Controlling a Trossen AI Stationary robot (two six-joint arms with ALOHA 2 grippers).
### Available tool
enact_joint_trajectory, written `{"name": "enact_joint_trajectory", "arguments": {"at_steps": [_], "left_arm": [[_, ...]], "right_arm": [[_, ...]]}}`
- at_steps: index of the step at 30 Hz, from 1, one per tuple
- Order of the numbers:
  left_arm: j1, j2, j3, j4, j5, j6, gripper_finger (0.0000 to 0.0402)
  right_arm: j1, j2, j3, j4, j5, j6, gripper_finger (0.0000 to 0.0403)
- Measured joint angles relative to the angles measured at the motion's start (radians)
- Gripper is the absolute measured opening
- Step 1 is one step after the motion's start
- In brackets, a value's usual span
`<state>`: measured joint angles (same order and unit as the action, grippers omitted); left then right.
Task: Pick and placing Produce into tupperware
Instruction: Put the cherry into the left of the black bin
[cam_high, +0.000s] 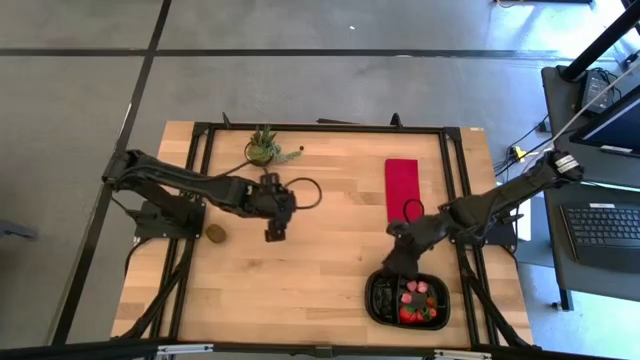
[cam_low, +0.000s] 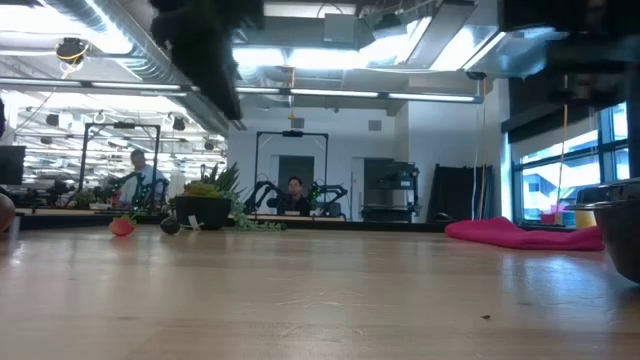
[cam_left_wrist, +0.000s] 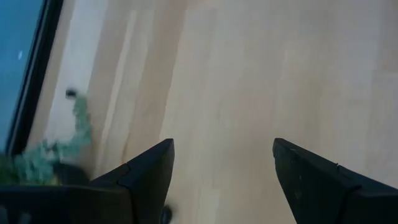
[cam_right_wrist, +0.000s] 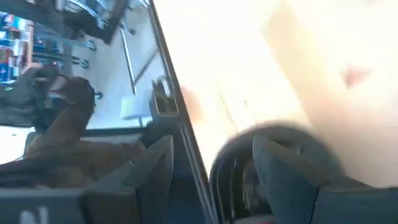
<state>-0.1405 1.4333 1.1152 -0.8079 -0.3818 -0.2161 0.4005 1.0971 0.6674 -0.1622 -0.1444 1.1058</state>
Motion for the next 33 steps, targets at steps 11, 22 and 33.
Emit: {"name": "enact_joint_trajectory", "arguments": {"at_steps": [11, 22, 33], "left_arm": [[0.069, -0.106, -0.149, -0.012, -0.044, -0.244, 0.0263], [0.080, -0.106, -0.149, 0.020, -0.037, -0.253, 0.0263], [0.080, -0.106, -0.149, 0.130, -0.039, -0.246, 0.0263]], "right_arm": [[-0.287, -0.014, 0.000, 0.021, 0.084, -0.530, 0.0222], [-0.446, -0.010, 0.000, 0.047, 0.256, -0.697, 0.0222], [-0.451, -0.010, 0.000, 0.046, 0.256, -0.721, 0.0222]]}}
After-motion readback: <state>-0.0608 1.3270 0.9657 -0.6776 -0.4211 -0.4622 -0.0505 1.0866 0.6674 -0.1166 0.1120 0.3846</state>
